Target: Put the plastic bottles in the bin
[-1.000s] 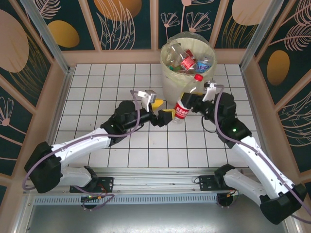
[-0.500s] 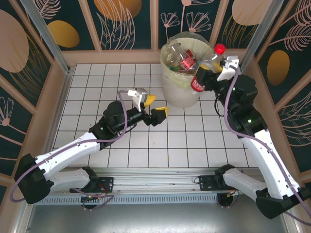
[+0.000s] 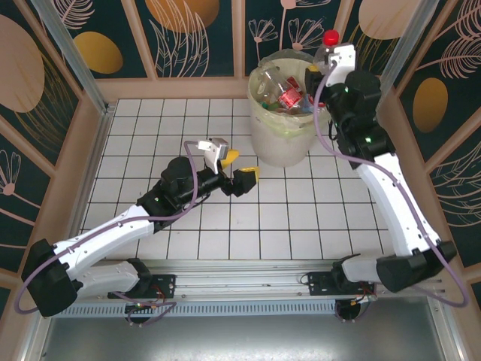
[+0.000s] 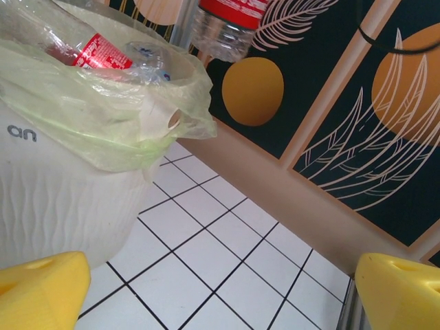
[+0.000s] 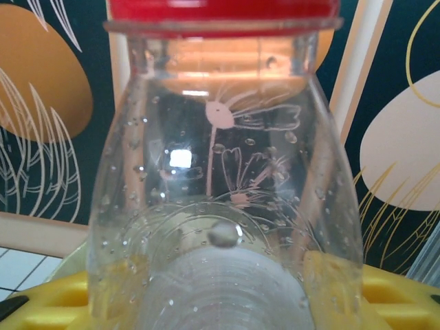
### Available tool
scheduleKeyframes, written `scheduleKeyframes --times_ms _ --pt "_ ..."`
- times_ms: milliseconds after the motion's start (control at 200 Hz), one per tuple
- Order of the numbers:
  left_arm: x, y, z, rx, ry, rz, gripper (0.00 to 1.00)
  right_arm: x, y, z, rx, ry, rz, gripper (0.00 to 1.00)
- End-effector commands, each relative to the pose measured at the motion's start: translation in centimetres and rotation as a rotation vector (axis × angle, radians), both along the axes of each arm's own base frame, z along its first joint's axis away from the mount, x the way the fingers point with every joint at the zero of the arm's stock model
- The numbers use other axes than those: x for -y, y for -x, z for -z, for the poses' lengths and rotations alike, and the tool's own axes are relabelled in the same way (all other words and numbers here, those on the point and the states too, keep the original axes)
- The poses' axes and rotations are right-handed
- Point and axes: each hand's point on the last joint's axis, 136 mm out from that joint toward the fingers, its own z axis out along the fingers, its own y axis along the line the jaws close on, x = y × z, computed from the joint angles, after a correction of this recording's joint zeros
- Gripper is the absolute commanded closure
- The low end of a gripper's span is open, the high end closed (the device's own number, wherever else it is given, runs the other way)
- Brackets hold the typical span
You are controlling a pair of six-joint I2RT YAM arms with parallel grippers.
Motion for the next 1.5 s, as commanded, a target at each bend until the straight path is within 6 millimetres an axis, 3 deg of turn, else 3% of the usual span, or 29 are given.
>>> scheduleKeyframes --times_ms 0,250,420,776,1191,1491 --pt "-0.5 0.1 -1.4 0.009 0.019 -0.006 0.02 0.8 -1.7 -2.2 0.062 0.042 0.039 0.42" --pt "-0.6 -0.1 -1.2 0.011 -0.007 -0.021 0.02 0.7 -6.9 -0.8 0.021 0.063 0.029 0.42" --pt "0.1 -0.5 -0.7 0.000 -0.013 -0.012 0.01 0.6 -9.0 -0.4 0.026 0.021 -0.029 0.42" --pt "0.9 -0.7 -0.2 -0.019 -0.001 0.010 0.02 -1.3 -11.9 0.0 0.066 -0.063 -0.114 0.42" --pt "0.4 -0.3 0.3 -0.029 0.021 0.008 0.01 -1.8 -15.9 2.4 0.059 -0.258 -0.142 0.42" --pt "0.1 -0.1 0.9 -0.034 0.022 0.002 0.01 -0.6 -17.7 4.2 0.021 -0.374 -0.136 0.37"
